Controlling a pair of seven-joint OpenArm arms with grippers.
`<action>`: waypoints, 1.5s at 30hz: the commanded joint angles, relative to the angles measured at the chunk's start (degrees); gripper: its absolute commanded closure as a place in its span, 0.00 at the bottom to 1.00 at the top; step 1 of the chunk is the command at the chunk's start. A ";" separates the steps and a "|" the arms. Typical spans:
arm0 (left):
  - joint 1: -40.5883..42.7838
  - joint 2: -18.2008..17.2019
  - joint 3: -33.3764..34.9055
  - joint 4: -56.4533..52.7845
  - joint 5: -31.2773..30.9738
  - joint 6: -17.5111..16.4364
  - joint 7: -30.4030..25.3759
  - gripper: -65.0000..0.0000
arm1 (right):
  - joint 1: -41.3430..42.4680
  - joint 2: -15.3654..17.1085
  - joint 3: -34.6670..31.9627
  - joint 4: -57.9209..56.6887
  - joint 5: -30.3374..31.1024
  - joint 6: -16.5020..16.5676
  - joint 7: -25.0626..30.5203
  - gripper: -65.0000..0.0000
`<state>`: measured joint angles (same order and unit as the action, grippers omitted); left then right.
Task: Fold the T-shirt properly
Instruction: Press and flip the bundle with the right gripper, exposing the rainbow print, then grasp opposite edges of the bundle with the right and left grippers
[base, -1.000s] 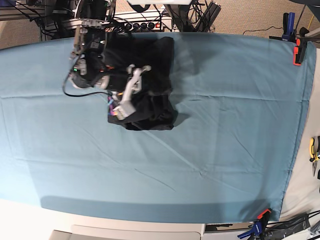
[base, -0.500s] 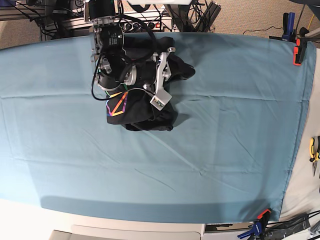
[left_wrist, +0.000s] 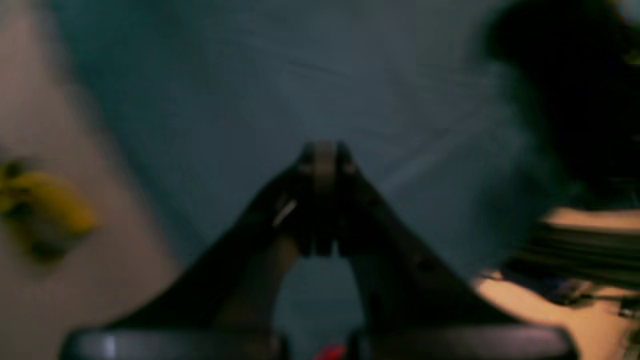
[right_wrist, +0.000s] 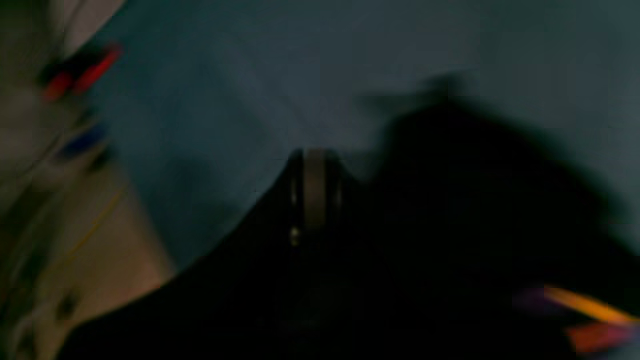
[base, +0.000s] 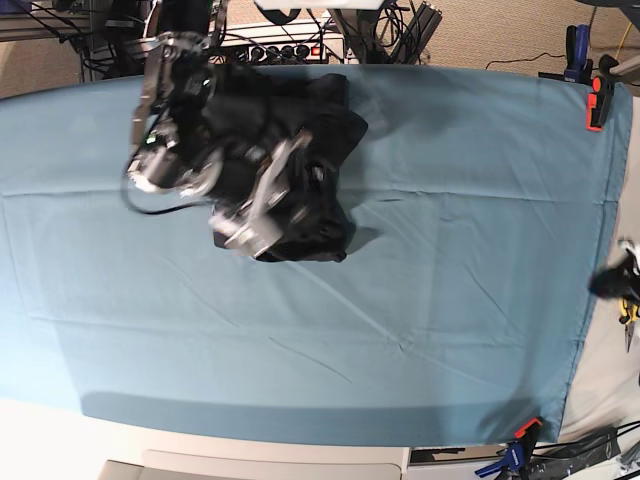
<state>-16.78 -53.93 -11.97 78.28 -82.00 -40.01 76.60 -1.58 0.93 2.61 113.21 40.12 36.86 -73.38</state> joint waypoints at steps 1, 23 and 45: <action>0.22 -1.11 -0.66 0.66 -3.00 0.01 0.72 1.00 | 1.55 0.00 1.84 1.11 -0.68 -0.83 2.89 1.00; 21.11 21.64 -0.55 18.05 7.74 0.61 -5.70 1.00 | 23.67 0.24 8.00 -24.04 -20.24 -7.13 9.44 1.00; 32.63 37.05 3.17 19.37 22.08 14.82 -14.14 0.43 | 32.06 7.85 8.00 -47.69 8.81 -6.64 -6.62 0.55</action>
<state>15.81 -16.67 -8.78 96.82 -59.81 -25.28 61.95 28.60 8.27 10.50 64.73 47.59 29.98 -80.68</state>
